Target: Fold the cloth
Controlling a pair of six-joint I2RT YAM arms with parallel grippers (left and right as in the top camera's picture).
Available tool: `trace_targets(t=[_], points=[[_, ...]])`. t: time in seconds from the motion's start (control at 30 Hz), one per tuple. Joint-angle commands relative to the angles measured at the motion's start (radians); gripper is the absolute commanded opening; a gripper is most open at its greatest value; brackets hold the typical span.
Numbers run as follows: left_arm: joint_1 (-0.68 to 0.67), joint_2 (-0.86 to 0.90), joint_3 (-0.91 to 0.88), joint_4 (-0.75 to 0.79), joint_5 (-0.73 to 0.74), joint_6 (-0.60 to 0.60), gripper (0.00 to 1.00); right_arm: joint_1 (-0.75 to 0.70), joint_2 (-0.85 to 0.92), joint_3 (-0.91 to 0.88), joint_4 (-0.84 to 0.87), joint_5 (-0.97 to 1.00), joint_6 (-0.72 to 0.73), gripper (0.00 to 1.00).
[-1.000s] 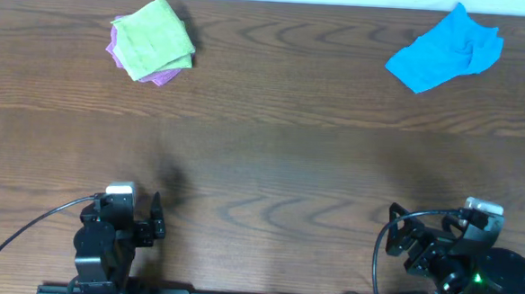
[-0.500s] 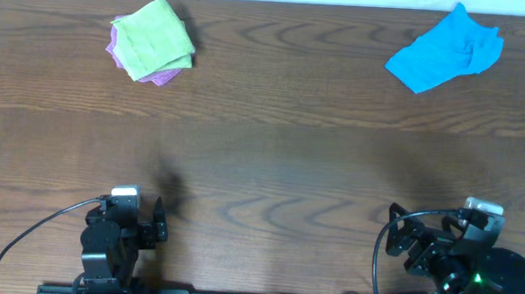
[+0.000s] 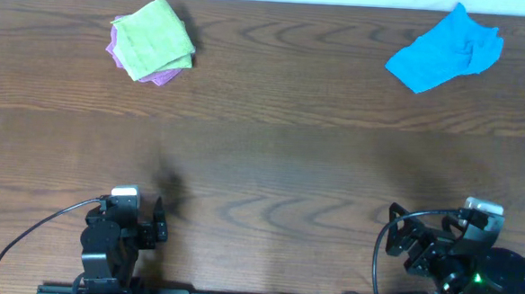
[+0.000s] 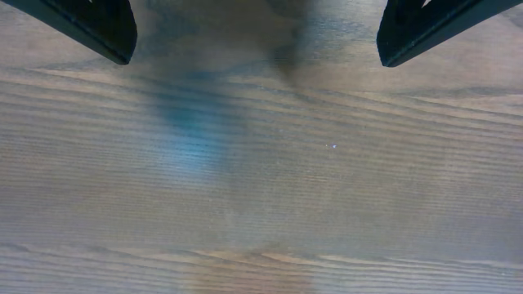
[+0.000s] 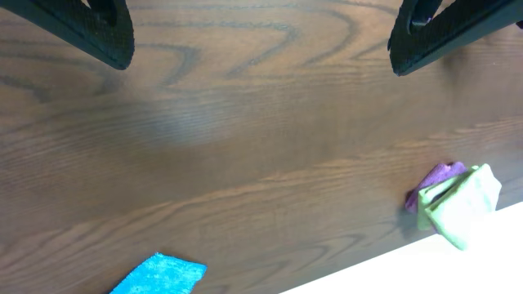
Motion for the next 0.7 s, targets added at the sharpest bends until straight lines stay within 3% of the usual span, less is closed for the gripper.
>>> trace_targets(t=[0.0,0.2,0.4,0.67], points=[[-0.006,-0.008,-0.007,-0.001,-0.007,0.006,0.95,-0.01,-0.005,-0.001,-0.01,0.0,0.012,0.99],[-0.006,-0.008,-0.007,-0.001,-0.007,0.006,0.95,-0.023,-0.013,-0.089,0.021,0.037,0.039,0.99],[-0.006,-0.008,-0.007,-0.001,-0.007,0.006,0.95,-0.021,-0.127,-0.34,0.243,0.035,-0.12,0.99],[-0.006,-0.008,-0.007,-0.001,-0.007,0.006,0.95,-0.03,-0.323,-0.528,0.254,0.092,-0.21,0.99]])
